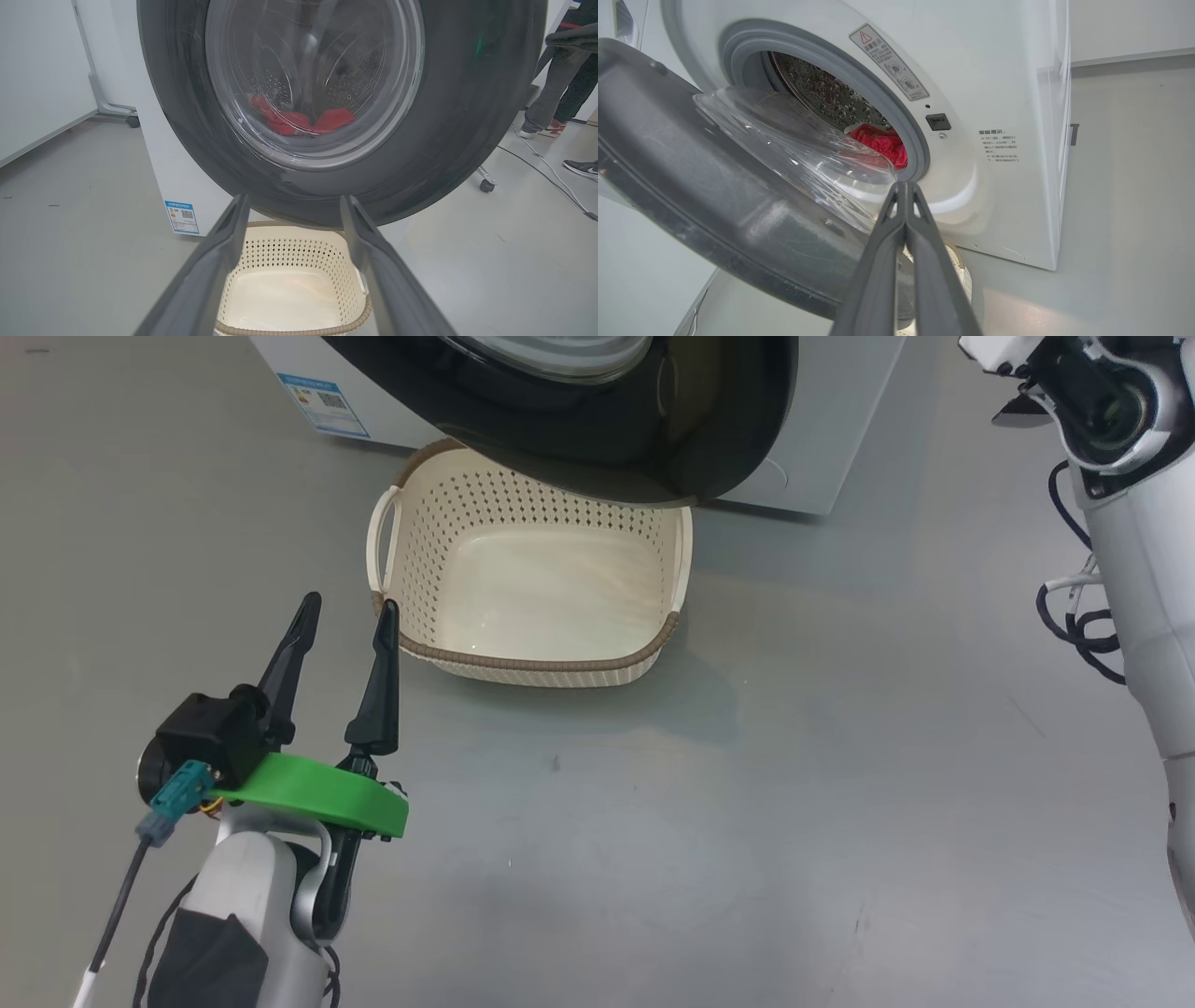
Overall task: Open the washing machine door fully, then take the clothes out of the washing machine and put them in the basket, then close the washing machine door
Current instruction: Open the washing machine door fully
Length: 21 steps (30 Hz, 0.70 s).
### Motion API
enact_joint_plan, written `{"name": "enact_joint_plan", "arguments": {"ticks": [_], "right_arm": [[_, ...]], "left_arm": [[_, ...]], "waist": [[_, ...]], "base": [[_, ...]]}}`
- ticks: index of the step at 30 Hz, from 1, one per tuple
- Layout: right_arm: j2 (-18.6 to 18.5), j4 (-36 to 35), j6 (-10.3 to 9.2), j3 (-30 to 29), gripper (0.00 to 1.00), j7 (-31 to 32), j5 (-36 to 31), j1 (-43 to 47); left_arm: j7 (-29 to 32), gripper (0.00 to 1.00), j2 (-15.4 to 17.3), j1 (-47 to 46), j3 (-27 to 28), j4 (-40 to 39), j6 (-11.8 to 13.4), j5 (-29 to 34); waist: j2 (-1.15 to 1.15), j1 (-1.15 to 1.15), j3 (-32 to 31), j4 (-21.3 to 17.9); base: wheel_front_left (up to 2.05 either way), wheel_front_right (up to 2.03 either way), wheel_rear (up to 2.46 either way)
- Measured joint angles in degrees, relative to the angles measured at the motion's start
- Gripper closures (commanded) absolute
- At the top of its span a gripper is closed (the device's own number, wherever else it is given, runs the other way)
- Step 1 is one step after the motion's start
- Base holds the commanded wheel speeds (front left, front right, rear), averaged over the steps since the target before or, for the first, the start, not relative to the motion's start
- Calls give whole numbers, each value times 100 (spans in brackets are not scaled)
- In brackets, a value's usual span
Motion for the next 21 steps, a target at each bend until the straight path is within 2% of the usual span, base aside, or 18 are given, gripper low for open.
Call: {"name": "enact_joint_plan", "arguments": {"ticks": [7,13,20,21], "right_arm": [[-41,-360,0,400,100,-850,-598,534],[-225,-681,0,848,100,-1636,-1343,1106],[-218,-840,-15,902,100,-2544,-1614,2024],[-224,-851,-71,909,100,-2681,-1673,2168]], "left_arm": [[0,0,3,197,222,16,0,48],[0,0,10,352,411,9,8,67],[0,0,12,507,572,-38,10,207],[0,0,13,531,584,-42,10,208]], "waist": [[0,0,-339,-175],[0,0,-580,-379],[0,0,-810,-616],[0,0,-839,-648]], "base": [[0,0,0],[0,0,0],[0,0,0],[0,0,0]]}}
